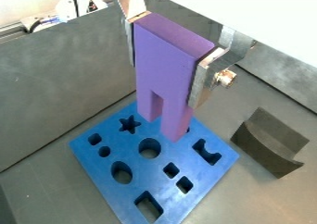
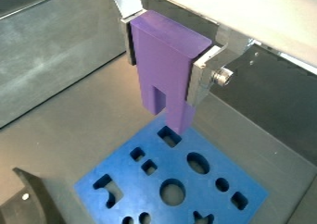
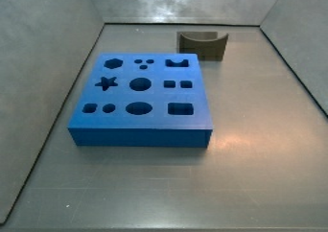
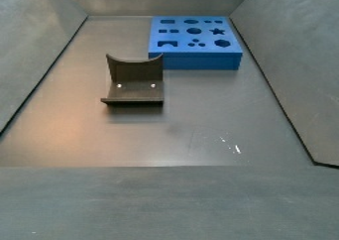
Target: Insert the double-square object.
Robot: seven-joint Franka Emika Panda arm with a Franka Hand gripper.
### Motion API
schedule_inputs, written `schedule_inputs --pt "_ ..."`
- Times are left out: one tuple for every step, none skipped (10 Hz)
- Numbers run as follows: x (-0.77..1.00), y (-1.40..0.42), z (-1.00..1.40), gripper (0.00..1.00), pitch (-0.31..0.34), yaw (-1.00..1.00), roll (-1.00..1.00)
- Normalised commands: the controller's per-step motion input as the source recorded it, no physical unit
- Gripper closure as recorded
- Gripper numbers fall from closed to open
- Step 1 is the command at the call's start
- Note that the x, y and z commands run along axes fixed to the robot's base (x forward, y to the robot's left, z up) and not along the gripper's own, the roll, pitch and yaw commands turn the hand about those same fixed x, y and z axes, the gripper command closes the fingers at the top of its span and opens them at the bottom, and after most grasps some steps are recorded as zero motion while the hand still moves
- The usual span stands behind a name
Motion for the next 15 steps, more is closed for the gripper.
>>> schedule_inputs --pt "1.00 0.26 -0.71 1.00 0.043 0.00 0.00" --pt "1.00 0.22 -0.71 1.00 0.049 0.00 0.04" --pt "0.95 0.05 -0.87 1.00 0.009 0.00 0.15" --pt "0.72 0.05 -0.86 1.00 0.000 0.00 0.19" --pt "0.69 0.05 -0.81 1.00 0.000 0.00 0.22" --pt "0.79 0.05 -0.85 1.00 0.006 -0.13 0.21" --pt "0.27 0.00 -0.90 1.00 0.000 0.00 0.20" --pt "0.13 0.00 -0.62 1.00 0.000 0.06 0.12" --pt "0.00 0.00 -0.12 1.00 -0.027 0.00 -0.06" --pt "0.00 0.00 -0.14 1.00 0.009 -0.06 0.04" --pt "-0.13 0.12 -0.39 1.00 0.113 -0.34 0.16" --pt "-0.16 0.07 -0.30 1.00 0.053 -0.30 0.15" --pt "-0.21 0.00 -0.35 1.00 0.000 -0.20 0.10" --pt "-0.11 0.00 -0.46 1.00 -0.003 -0.17 0.00" --pt "0.00 0.00 -0.57 1.00 -0.010 0.00 -0.08"
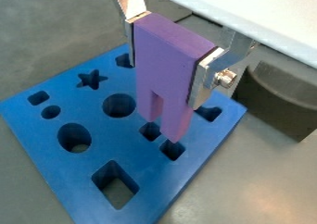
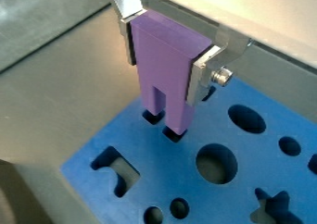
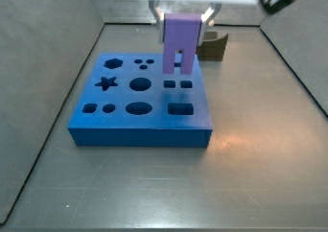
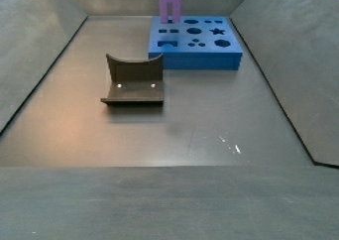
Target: Insert the double-square object.
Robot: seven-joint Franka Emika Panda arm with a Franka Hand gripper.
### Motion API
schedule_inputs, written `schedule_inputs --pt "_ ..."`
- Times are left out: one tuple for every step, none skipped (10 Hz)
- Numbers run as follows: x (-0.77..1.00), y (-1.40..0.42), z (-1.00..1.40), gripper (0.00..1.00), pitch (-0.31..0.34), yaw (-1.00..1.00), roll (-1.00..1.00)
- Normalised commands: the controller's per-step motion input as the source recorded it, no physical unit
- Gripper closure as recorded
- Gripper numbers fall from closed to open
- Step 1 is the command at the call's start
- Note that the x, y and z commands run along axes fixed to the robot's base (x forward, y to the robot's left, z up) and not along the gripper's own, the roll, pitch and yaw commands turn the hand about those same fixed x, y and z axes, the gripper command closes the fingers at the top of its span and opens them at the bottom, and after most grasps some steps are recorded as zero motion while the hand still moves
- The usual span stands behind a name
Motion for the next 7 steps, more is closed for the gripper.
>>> schedule_inputs --pt "-0.06 0.00 -0.48 1.00 0.000 0.04 -0.15" --pt "0.00 0.00 -0.39 1.00 0.000 0.07 -0.10" --pt "0.09 0.00 -0.27 1.00 0.026 0.00 0.00" --pt "0.04 0.00 -0.27 1.00 0.027 0.00 0.00" --pt "0.00 0.00 -0.32 1.00 0.004 0.04 0.00" --pt "0.18 0.00 -0.43 1.00 0.010 0.00 0.00" --pt "0.40 0.00 -0.49 1.00 0.076 0.00 0.00"
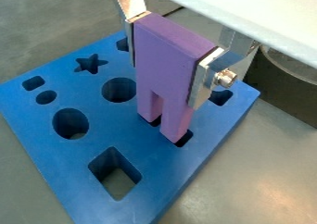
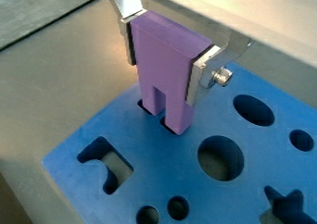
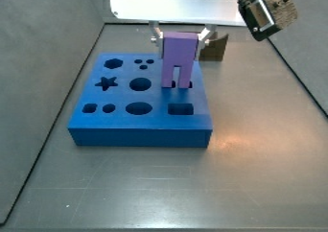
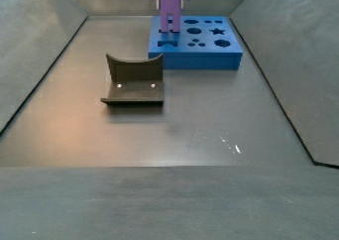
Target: Insert the double-square object.
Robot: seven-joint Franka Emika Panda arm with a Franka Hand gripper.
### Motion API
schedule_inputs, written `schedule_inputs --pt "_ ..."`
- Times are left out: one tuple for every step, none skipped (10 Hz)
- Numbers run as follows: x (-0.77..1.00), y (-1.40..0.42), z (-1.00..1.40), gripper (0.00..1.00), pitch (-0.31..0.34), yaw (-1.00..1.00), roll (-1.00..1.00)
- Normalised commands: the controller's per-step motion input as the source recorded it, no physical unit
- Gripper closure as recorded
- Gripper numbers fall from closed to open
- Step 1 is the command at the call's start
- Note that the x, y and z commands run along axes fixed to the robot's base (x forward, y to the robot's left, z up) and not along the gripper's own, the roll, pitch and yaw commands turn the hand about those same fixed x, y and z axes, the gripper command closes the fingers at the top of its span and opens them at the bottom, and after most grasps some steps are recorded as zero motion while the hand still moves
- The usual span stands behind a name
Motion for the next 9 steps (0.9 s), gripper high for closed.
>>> schedule_inputs --pt "0.36 0.00 -0.50 1.00 0.067 0.00 0.00" --pt "0.20 0.00 -0.50 1.00 0.029 0.00 0.00" --pt "0.06 0.00 -0.52 1.00 0.000 0.00 0.00" --pt "0.00 0.00 -0.63 1.00 -0.036 0.00 0.00" --pt "0.00 0.00 -0.70 1.00 -0.101 0.00 0.00" --pt "0.00 0.00 -0.67 1.00 -0.229 0.00 -0.01" --pt "-0.07 0.00 -0.57 1.00 -0.334 0.00 0.00" --pt "-0.08 0.00 -0.39 1.00 -0.314 0.00 -0.05" --pt "0.00 0.00 -0.17 1.00 -0.184 0.00 -0.05"
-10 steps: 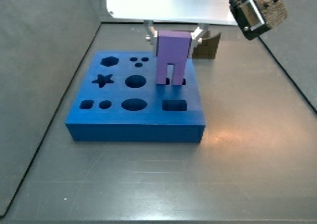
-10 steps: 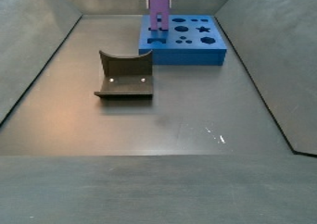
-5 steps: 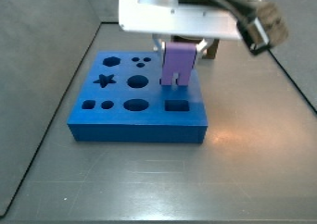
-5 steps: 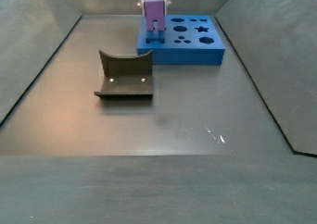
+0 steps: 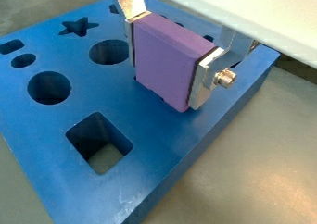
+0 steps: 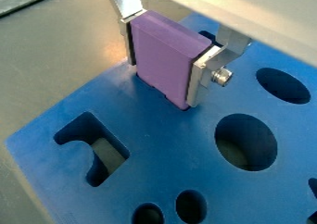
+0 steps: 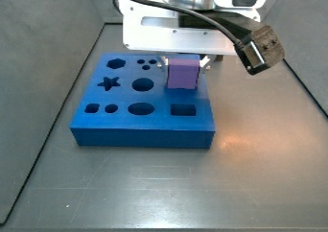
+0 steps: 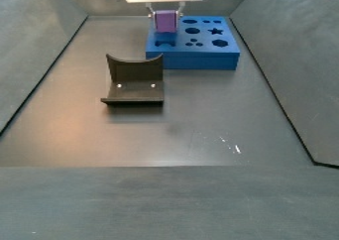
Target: Insert the double-square object.
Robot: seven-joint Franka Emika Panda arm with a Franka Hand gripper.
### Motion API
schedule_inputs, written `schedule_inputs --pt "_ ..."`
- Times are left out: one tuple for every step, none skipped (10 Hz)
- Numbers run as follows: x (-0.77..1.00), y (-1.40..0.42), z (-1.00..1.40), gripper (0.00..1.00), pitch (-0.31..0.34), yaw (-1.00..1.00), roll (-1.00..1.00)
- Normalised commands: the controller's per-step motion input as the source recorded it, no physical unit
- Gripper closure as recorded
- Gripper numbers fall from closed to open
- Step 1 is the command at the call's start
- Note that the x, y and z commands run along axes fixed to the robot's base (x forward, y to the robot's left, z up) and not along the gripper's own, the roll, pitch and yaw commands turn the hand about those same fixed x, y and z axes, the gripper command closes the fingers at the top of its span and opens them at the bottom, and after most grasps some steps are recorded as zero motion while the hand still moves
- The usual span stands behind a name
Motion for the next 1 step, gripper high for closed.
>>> schedule_inputs --pt "0.00 0.00 0.00 1.00 0.000 0.00 0.00"
